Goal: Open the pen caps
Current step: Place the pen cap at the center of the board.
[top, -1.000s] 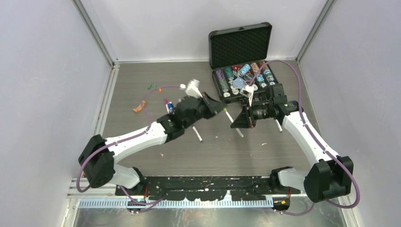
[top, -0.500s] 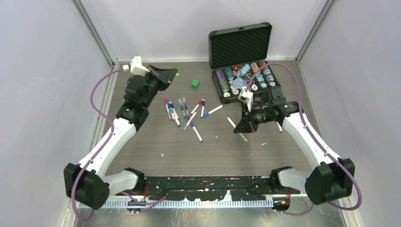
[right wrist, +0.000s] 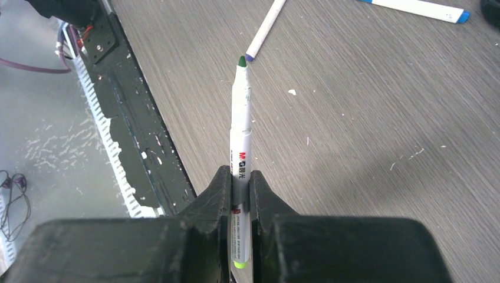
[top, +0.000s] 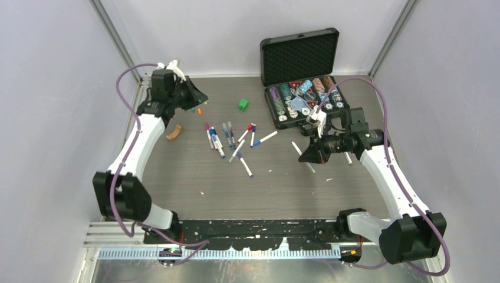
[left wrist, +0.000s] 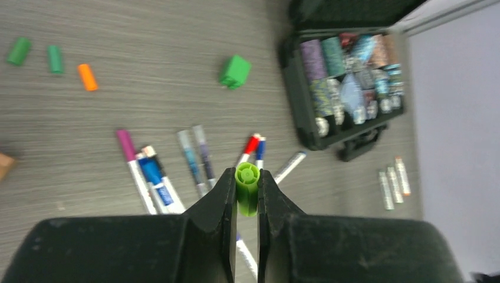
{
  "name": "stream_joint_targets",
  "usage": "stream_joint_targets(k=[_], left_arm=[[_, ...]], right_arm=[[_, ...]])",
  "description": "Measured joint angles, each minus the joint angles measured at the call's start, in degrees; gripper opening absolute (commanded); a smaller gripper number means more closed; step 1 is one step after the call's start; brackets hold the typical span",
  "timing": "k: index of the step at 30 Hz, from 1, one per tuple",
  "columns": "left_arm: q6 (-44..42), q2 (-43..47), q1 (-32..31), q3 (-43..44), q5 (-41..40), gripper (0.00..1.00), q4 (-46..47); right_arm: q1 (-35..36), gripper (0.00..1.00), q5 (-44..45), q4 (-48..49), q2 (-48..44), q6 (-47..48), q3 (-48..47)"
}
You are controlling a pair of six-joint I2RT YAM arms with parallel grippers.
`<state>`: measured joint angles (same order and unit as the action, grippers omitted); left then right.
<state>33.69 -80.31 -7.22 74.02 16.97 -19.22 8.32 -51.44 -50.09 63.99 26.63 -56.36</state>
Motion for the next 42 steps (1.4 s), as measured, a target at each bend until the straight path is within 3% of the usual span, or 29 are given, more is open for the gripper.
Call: stream_joint_targets(k=[7, 24, 33, 42], left_arm=[[-8.5, -14.9, 0.6, 11.0, -5.0, 0.01, -12.9], [-13.2, -51.2, 0.5, 47.4, -9.7, 0.06, -32.3], [-13.5, -62.6, 0.0, 61.5, -13.5, 0.09, -38.6], [-13.4, -64.3, -0.2, 62.6, -15.6, 0.13, -39.7]], right_arm=[[-0.6, 0.00, 0.6, -0.5, -0.6, 0.5, -0.4], [-2.8, 0.00, 1.5, -0.8, -1.5, 0.7, -0.4], [-2.8, 0.00, 1.5, -0.8, -1.5, 0.7, -0.4], [-2.9, 0.00, 1.5, -0.9, -1.5, 0.7, -0.4]])
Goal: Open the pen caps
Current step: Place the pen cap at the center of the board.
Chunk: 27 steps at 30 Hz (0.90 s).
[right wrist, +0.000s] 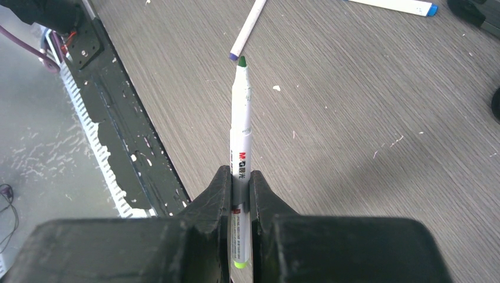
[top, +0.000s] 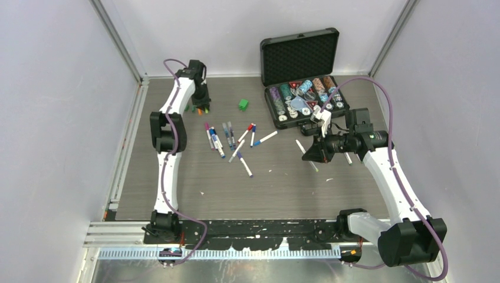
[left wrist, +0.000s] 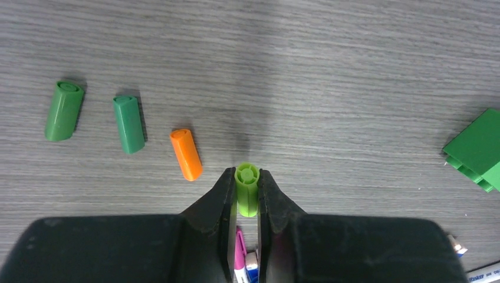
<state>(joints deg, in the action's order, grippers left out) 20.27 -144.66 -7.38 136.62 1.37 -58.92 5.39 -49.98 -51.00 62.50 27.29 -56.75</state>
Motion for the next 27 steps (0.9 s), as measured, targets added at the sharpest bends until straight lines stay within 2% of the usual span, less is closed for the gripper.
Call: stream_joint_targets(k=[9, 20, 27], left_arm=[[-0.2, -2.2, 0.0, 2.3, -1.9, 0.17, -0.1], [-0.2, -3.0, 0.0, 3.1, -3.2, 0.27, -0.2], [-0.2, -3.4, 0.0, 3.8, -3.5, 0.27, -0.6]], right_arm=[[0.0, 0.00, 0.0, 0.0, 0.0, 0.0, 0.0], [0.0, 0.00, 0.0, -0.1, 0.0, 0.0, 0.0], [0.0, 0.00, 0.0, -0.1, 0.0, 0.0, 0.0]])
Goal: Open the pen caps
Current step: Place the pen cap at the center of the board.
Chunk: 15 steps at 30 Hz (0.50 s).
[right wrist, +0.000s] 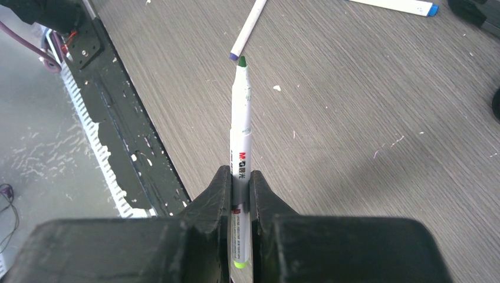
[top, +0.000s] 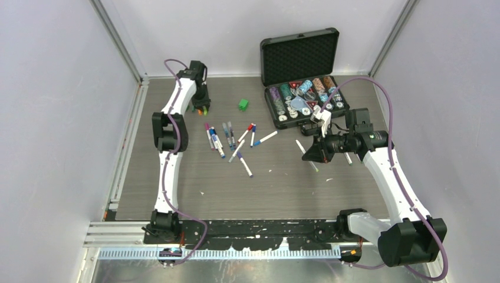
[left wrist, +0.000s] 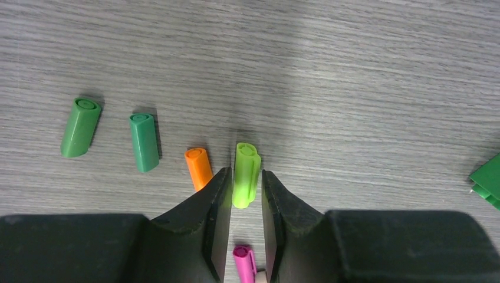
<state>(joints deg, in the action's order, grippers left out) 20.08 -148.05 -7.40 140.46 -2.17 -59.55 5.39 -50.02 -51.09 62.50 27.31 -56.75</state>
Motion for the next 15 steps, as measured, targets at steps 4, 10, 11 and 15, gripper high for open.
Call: stream_joint_targets(k=[4, 10, 11, 15], left_arm=[[0.0, 0.0, 0.0, 0.7, 0.7, 0.28, 0.0], [0.4, 3.8, 0.0, -2.2, 4.8, 0.35, 1.7], [0.5, 6.0, 0.0, -4.2, 5.7, 0.37, 2.5], [0.5, 20.5, 0.0, -17.2, 10.0, 0.46, 7.8]], right_arm=[[-0.1, 0.00, 0.0, 0.0, 0.0, 0.0, 0.0], [-2.4, 0.00, 0.5, -0.1, 0.2, 0.0, 0.0], [-3.6, 0.00, 0.7, -0.2, 0.2, 0.1, 0.0], [-9.2, 0.00, 3.5, -0.2, 0.2, 0.0, -0.4]])
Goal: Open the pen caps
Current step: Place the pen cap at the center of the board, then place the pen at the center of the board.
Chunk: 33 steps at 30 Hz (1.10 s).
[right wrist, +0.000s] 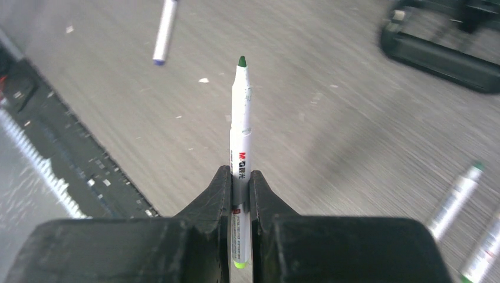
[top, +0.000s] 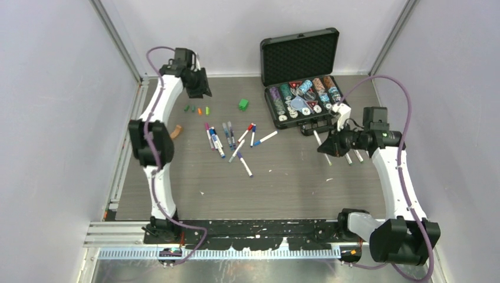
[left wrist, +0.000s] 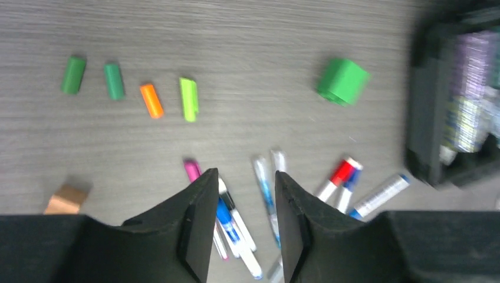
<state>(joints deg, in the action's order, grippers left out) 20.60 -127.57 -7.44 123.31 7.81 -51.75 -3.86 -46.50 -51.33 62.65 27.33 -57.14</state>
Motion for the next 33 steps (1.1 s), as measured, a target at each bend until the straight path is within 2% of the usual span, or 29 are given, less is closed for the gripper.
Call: stream_joint_targets(k=[7, 11, 16, 23, 28, 33], left_arm=[[0.0, 31.3, 0.1, -24.4, 6.0, 0.73, 12.7], [0.9, 45.5, 1.7, -38.6, 9.5, 0.78, 18.1], [1.9, 57.9, 3.3, -53.0, 12.4, 0.80, 20.8], [1.9, 71.4, 3.3, -67.2, 14.5, 0.83, 22.6], [1.4, 73.6, 3.3, -71.5, 14.8, 0.83, 23.3], [0.4, 73.7, 3.3, -73.7, 14.8, 0.82, 23.4]], right_arm=[[-10.2, 0.00, 10.7, -2.1, 2.3, 4.2, -5.4], [-17.0, 0.00, 17.4, -3.8, 8.4, 10.5, -9.5], [-22.4, 0.00, 26.8, -4.4, 18.5, 18.9, -12.6], [-25.0, 0.01, 34.9, -4.5, 32.8, 27.2, -20.0], [-25.0, 0.01, 36.9, -4.6, 40.9, 28.6, -28.0], [-25.0, 0.03, 37.8, -4.2, 46.0, 28.5, -31.1]])
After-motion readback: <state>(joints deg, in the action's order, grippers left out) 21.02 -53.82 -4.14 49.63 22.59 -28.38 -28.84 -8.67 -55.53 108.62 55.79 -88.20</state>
